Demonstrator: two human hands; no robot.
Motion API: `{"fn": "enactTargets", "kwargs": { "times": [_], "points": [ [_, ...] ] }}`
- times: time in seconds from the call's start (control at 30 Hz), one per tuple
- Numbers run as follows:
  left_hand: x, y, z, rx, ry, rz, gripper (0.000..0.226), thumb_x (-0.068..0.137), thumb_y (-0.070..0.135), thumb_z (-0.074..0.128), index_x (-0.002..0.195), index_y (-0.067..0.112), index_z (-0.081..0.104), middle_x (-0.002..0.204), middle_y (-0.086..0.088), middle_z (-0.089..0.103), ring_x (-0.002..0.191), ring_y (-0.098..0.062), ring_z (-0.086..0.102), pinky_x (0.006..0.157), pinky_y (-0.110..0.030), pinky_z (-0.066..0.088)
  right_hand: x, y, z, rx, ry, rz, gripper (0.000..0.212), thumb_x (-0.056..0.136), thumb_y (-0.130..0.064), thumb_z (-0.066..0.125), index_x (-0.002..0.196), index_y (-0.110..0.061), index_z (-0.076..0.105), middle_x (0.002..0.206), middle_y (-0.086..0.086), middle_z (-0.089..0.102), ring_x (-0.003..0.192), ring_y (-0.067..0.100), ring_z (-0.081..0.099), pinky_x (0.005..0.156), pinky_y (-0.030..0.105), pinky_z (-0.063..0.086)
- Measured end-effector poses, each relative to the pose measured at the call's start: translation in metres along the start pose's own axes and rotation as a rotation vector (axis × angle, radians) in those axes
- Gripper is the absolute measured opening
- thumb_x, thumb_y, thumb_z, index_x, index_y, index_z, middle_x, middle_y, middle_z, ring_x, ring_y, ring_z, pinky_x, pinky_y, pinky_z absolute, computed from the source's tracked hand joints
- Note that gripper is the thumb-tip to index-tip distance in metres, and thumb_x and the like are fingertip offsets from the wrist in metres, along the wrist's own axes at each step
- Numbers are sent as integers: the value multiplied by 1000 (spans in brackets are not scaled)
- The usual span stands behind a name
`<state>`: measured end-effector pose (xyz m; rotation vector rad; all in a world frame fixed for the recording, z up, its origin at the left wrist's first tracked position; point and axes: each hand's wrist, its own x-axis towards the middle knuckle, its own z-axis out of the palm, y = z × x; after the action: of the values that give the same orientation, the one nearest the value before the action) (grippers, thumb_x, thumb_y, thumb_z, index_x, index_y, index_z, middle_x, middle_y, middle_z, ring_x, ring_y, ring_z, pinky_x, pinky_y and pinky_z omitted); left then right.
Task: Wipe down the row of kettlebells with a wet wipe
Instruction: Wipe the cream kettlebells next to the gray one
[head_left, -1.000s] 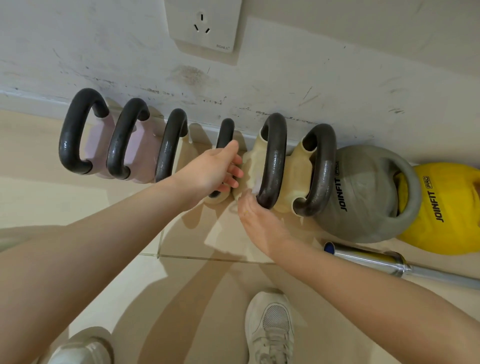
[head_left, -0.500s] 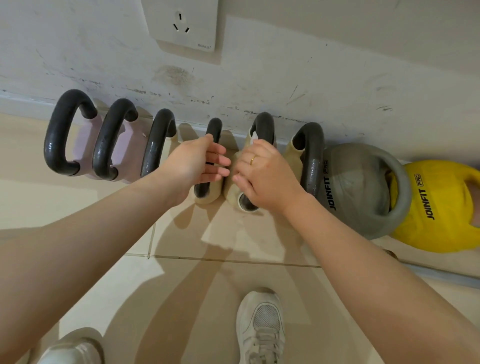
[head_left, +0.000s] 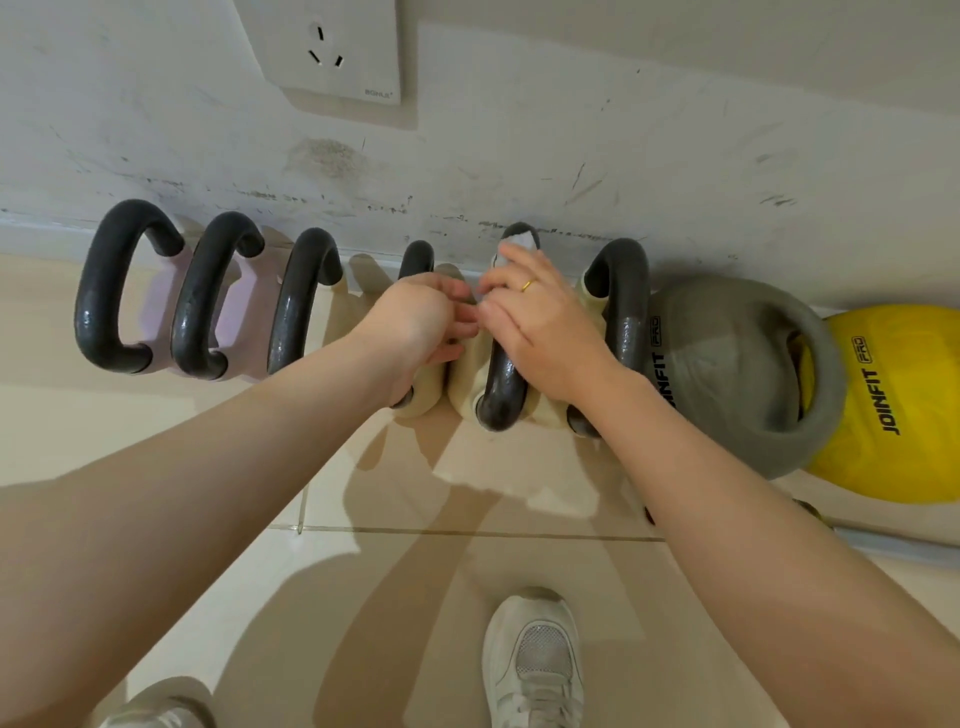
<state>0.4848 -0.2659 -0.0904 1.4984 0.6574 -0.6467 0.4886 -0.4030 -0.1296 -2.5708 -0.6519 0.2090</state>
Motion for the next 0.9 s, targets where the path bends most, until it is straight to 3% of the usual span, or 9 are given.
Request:
{"fn": "enactTargets", "kwargs": {
  "times": [0.1,0.17,0.3,0.4,0.47,0.53,0.63,0.73,0.9],
  "points": [
    [8,-1,1,87,-7,-24,33,92,-6,34,117,3,55,99,-11,62,93,-20,61,80,-31,51,1,8,-10,-23,-48,-82,43,96,-33,30,109,-8,63,122,5,61,135,22,36,115,39,22],
    [8,-3,5,193,-64,-50,26,87,-8,40,101,5,59,107,-14,60,111,-26,59,97,-38,49,9,14,-23,44,-119,19,37,98,-30,33,123,-12,54,141,3,46,141,16,23,116,33,17],
    [9,-5,14,189,-155,-80,15,77,4,50,87,9,60,86,-8,60,89,-24,59,93,-35,50,13,14,-27,50,-119,40,35,99,-29,34,127,-15,51,146,4,41,142,14,20,115,28,10],
    [15,-2,18,145,-239,-31,31,80,14,61,110,4,61,95,-11,61,88,-22,58,82,-32,49,6,15,-30,174,-113,58,40,99,-31,30,135,-21,43,145,4,42,140,14,26,115,31,19],
    [15,-2,18,91,-271,18,34,81,18,65,111,3,59,97,-13,57,87,-22,55,77,-30,45,5,14,-35,215,-104,26,42,97,-35,28,133,-22,44,132,2,56,128,15,44,106,39,36],
    [15,-5,15,60,-286,39,36,74,22,69,105,5,61,97,-15,56,90,-27,53,84,-33,44,7,11,-39,233,-142,-18,40,97,-35,30,131,-21,46,121,1,63,117,15,53,95,39,45],
    [14,-13,10,67,-290,59,33,79,19,68,107,2,63,99,-14,63,98,-29,59,104,-43,43,20,11,-38,241,-218,8,35,99,-31,30,123,-19,53,111,0,63,106,15,54,91,35,44],
    [10,-21,6,81,-318,68,16,85,14,62,100,6,64,95,-10,66,96,-25,62,105,-45,42,44,8,-29,98,-245,18,35,98,-33,27,103,-14,56,94,2,60,95,18,48,84,37,41],
    [-1,-31,-3,94,-337,74,17,85,12,62,102,6,64,94,-11,66,96,-26,63,99,-39,47,62,-14,-31,-120,-402,70,54,97,-47,19,74,-14,55,72,6,56,70,24,53,70,38,43]
  ]
}}
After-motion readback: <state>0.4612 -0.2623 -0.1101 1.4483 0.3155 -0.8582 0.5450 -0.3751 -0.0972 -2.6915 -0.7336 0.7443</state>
